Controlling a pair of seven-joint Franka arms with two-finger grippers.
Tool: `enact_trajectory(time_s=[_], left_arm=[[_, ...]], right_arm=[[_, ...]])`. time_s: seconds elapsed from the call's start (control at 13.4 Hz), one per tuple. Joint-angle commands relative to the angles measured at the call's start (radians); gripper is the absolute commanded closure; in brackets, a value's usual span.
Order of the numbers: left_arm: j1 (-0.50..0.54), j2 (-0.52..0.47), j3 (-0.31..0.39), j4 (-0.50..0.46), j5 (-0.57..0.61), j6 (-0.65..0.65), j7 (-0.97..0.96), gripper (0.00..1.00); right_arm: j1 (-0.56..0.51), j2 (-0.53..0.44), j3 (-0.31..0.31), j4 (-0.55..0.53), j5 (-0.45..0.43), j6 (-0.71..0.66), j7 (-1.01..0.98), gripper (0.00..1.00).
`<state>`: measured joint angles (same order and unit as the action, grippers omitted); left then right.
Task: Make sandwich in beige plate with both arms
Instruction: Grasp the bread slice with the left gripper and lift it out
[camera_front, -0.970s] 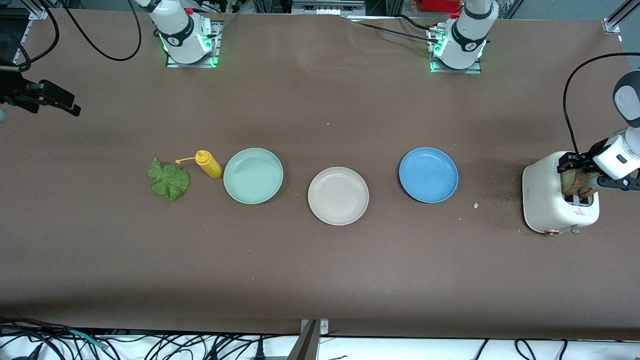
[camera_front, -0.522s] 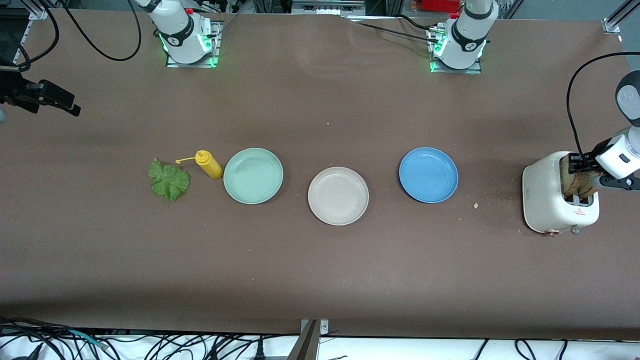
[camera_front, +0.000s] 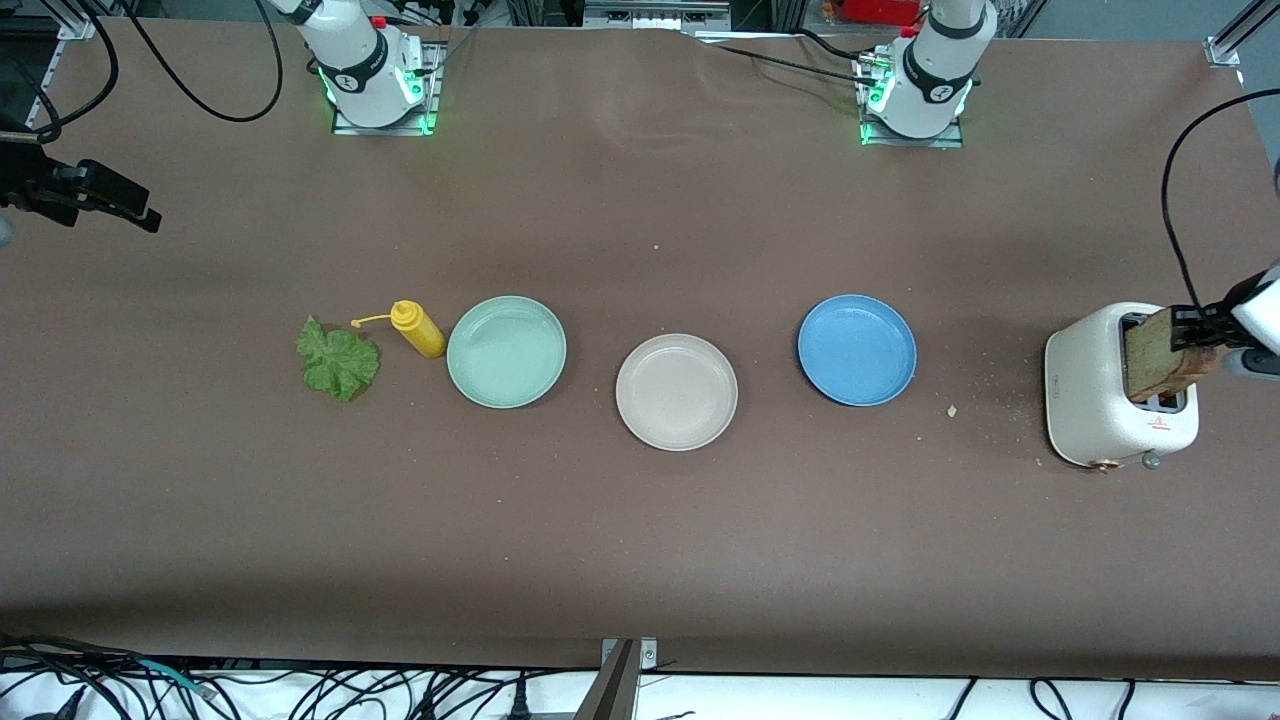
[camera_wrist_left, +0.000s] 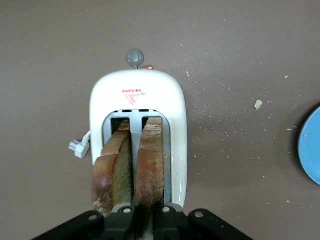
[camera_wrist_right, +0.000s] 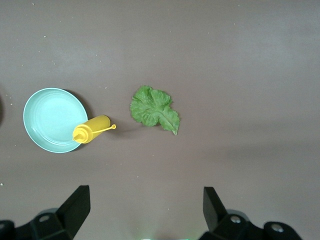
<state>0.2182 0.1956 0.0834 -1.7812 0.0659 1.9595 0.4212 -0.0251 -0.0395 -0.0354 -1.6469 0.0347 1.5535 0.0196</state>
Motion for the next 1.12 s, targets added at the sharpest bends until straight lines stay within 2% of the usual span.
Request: enact_trajectory(time_s=[0.0, 0.22, 0.52, 0.75, 1.04], left_arm=[[-0.003, -0.005, -0.013, 0.092, 0.017, -0.082, 0.021, 1.00], [-0.020, -0.004, -0.037, 0.164, 0.002, -0.181, 0.022, 1.00], [-0.020, 0.002, -0.120, 0.178, -0.009, -0.231, 0.013, 1.00], [-0.035, 0.031, -0.136, 0.177, -0.130, -0.249, 0.008, 1.00], [-0.152, 0.102, -0.136, 0.177, -0.247, -0.274, -0.046, 1.00]], right_arm=[[-0.004, 0.000, 0.000, 0.013, 0.011, -0.013, 0.006, 0.00], [-0.003, 0.000, 0.003, 0.013, 0.010, -0.010, 0.003, 0.00], [-0.003, -0.010, 0.006, 0.010, 0.011, -0.026, 0.006, 0.00], [-0.004, 0.007, 0.005, 0.028, 0.010, -0.004, -0.006, 0.00], [-0.004, 0.007, 0.003, 0.027, 0.005, -0.003, 0.005, 0.00]])
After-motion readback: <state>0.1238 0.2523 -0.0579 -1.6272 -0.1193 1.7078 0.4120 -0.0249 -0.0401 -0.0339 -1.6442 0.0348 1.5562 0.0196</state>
